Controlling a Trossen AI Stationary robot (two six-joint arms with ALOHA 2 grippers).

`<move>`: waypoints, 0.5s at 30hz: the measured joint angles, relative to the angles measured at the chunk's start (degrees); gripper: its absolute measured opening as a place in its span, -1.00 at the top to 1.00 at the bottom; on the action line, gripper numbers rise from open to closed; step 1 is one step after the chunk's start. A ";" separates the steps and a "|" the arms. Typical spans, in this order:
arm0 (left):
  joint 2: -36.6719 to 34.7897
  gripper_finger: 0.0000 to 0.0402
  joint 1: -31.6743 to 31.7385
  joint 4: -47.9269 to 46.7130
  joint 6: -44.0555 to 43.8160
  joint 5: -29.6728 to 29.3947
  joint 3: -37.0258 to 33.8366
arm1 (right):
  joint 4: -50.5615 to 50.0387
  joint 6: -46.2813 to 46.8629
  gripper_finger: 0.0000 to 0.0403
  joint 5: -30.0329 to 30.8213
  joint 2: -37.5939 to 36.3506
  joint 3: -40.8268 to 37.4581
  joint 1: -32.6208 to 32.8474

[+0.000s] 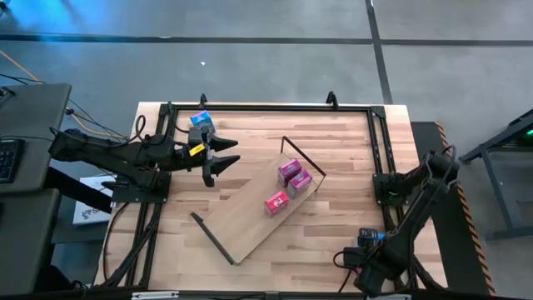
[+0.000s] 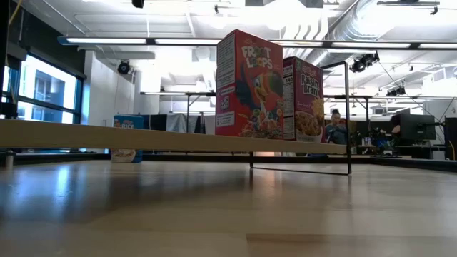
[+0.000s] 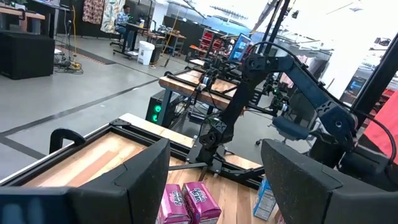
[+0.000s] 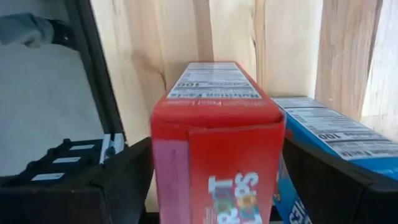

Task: Stack cereal on shelf
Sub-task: Put the red cereal box on the shelf aligned with the other red cereal box

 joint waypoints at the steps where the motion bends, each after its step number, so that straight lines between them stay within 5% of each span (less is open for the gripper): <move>1: 0.00 -0.22 0.00 0.02 0.00 0.00 0.00 | 0.01 0.07 -0.63 0.04 0.37 0.00 -0.02; 15: 0.00 -0.22 0.00 0.00 0.00 0.02 0.00 | 0.03 -0.03 -0.14 -0.85 1.63 0.00 -0.04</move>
